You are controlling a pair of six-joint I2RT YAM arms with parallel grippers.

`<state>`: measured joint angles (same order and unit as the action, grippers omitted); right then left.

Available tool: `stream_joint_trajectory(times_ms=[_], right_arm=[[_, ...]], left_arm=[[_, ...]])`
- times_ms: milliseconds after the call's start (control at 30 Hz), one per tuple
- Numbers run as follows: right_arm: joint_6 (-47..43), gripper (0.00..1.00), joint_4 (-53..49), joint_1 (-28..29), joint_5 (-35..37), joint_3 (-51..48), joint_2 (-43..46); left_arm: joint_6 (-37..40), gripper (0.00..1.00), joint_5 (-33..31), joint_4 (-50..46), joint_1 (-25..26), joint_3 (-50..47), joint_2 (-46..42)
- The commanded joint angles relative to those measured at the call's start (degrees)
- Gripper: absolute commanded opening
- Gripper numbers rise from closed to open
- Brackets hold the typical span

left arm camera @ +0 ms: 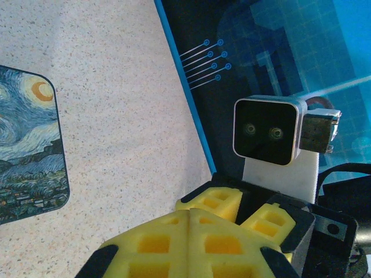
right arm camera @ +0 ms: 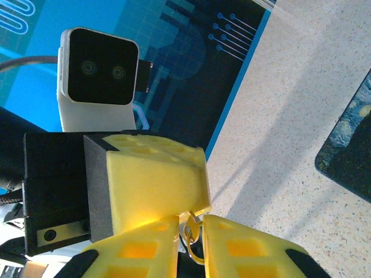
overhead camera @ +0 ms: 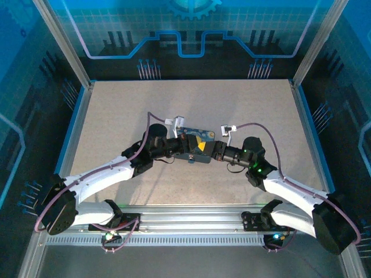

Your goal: Unlock the padlock with the key

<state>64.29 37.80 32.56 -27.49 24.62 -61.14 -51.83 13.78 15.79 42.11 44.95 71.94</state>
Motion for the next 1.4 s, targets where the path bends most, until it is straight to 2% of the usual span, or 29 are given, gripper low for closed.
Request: stream_joint_trajectory(times_ms=[0,233,367,633,767,900,1100,1367], right_arm=[[1.8,0.2,5.8,0.3,0.0,0.7,-0.7],[3.1,0.16,7.2,0.4,1.0,1.2,-1.0],[2.0,0.09,4.0,0.5,1.2,1.5,-0.5],[-3.6,0.04,-6.0,0.6,2.2,1.3,2.6],[-7.3,0.04,-12.2,0.6,3.4,1.3,4.3],[-10.4,0.04,-17.2,0.5,4.2,1.3,5.0],[-15.7,0.04,-21.9,0.0,5.0,2.5,3.0],[-14.8,0.05,-16.1,-3.0,2.5,2.9,-3.9]], left_arm=[[-1.1,0.0,3.5,2.5,1.2,-0.4,0.6],[-1.3,0.0,3.7,2.7,1.3,-0.7,0.6],[-0.8,0.02,3.4,2.3,1.2,-0.8,0.5],[3.3,0.3,0.1,-4.0,1.1,-0.7,-2.8],[5.6,0.49,-2.4,-8.9,0.5,-0.7,-5.4],[6.4,0.6,-4.0,-12.7,-0.9,-1.7,-8.0],[10.8,0.62,-6.6,-18.5,-1.8,-3.5,-10.0],[16.3,0.6,-8.3,-21.1,-1.6,-6.1,-7.4]])
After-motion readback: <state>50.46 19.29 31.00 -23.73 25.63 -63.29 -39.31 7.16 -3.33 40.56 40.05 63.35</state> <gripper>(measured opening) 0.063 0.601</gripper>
